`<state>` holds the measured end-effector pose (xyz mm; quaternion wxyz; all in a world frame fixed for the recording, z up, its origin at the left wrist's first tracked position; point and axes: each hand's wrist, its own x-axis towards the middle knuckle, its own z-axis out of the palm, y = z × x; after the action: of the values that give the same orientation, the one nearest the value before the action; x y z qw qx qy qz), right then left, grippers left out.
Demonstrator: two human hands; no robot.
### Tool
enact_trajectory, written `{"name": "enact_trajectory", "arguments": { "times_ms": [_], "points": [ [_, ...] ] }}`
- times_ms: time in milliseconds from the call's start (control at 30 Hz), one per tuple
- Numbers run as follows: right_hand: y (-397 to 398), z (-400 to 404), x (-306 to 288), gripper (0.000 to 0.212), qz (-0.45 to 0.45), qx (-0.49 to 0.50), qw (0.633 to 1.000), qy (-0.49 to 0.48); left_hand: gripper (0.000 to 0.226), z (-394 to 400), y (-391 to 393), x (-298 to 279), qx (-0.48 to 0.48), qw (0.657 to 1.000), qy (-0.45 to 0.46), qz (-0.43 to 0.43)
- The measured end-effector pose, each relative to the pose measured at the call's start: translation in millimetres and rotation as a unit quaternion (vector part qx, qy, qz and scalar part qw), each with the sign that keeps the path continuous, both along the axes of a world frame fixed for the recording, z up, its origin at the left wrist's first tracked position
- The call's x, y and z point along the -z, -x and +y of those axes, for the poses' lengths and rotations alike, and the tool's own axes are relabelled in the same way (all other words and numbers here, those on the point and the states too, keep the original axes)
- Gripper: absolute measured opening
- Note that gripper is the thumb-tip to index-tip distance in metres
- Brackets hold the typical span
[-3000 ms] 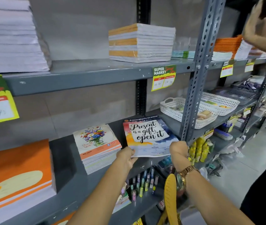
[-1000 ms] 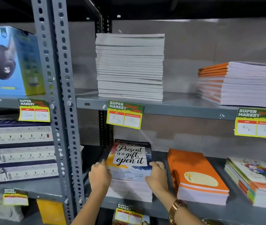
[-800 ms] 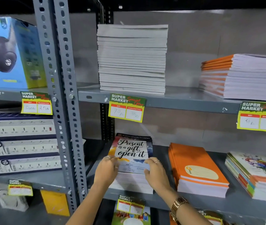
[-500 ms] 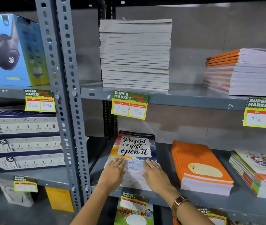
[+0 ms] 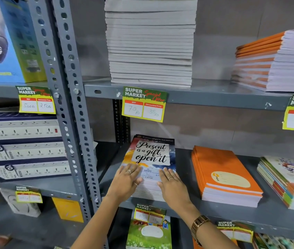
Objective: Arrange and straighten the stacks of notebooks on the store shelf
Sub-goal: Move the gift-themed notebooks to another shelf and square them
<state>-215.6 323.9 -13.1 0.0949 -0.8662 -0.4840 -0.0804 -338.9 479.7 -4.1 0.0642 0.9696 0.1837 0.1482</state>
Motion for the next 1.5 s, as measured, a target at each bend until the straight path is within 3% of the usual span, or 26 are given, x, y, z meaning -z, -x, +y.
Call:
{"name": "enact_trajectory", "arguments": {
  "times_ms": [467,800,1033,1233,1400,1500],
  "points": [
    [-2,-1,3,0.054,-0.004,-0.011,1.0,-0.019,0.05,-7,-1,13,-0.058,0.998,-0.034,-0.003],
    [6,-2,2,0.052,-0.028,0.004,0.999,-0.039,0.05,-6,-1,12,-0.045,0.999,-0.021,-0.009],
    [12,-5,-4,0.051,-0.127,0.029,0.989,-0.074,0.048,-7,0,11,-0.035,0.999,-0.007,-0.027],
    [12,-4,-1,0.05,-0.143,0.033,0.986,-0.076,0.043,-13,3,5,-0.02,0.997,-0.008,-0.077],
    [12,-4,-1,0.05,-0.132,0.026,0.988,-0.075,0.082,-18,6,-1,-0.014,0.997,-0.017,-0.075],
    [14,-4,-2,0.048,-0.11,0.029,0.99,-0.085,0.089,-17,6,0,-0.023,0.998,-0.012,-0.064]
  ]
}}
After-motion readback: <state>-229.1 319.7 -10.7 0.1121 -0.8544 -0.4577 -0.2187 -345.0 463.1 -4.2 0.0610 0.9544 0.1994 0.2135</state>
